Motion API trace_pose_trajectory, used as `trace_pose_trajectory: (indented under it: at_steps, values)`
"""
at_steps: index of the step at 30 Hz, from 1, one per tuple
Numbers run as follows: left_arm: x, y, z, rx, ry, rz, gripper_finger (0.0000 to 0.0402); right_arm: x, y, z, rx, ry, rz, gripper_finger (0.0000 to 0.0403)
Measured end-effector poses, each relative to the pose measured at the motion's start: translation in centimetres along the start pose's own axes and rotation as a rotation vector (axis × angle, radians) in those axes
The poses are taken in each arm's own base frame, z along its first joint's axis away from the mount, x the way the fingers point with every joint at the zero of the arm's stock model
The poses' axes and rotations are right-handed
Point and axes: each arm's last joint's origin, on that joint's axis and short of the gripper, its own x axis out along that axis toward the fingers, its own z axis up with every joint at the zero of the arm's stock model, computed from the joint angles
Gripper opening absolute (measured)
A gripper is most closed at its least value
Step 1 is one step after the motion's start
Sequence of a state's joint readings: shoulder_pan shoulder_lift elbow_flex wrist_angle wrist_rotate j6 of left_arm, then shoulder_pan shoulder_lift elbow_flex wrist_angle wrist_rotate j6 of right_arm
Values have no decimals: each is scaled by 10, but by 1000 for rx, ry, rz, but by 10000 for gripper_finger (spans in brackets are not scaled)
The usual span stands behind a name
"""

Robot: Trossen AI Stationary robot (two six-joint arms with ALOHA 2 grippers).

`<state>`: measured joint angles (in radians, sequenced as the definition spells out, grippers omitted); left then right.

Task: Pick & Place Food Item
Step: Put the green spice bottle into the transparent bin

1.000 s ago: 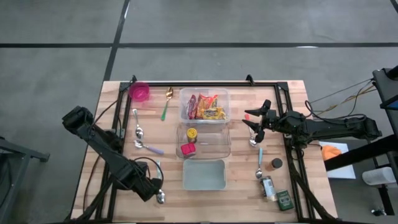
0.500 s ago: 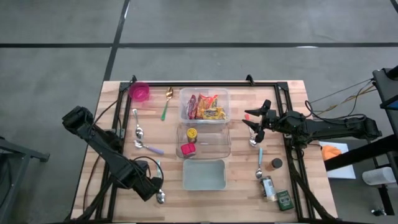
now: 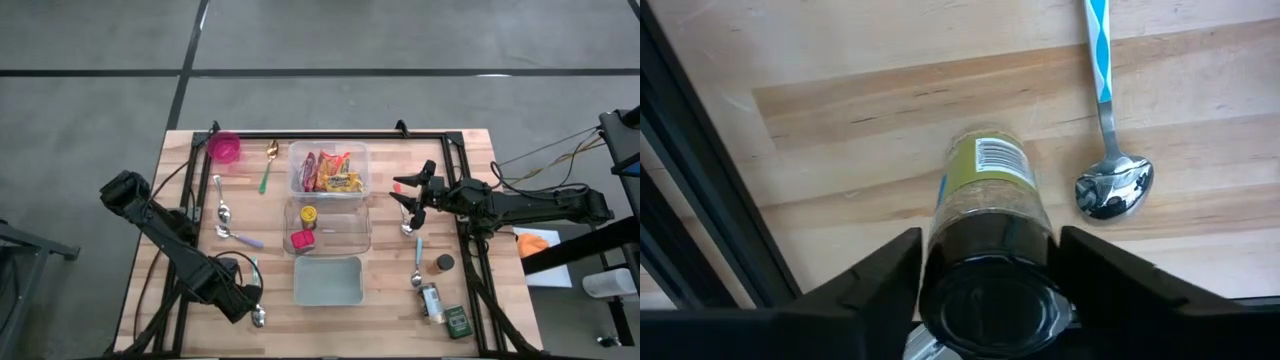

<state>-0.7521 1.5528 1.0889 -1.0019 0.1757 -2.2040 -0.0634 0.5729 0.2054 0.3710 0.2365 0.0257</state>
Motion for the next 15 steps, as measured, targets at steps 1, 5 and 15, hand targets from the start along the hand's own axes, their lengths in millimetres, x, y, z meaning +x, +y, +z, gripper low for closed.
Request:
trace_pose_trajectory:
  at_steps: [1, 5, 15]
  values:
    - [0, 0, 0, 0, 0, 0, 222, 0, 0, 0, 0, 0, 0, 211]
    - [0, 0, 0, 0, 0, 1, 188, 0, 0, 0, 0, 0, 0, 211]
    - [0, 0, 0, 2, 0, 1, 203, 0, 0, 0, 0, 0, 0, 211]
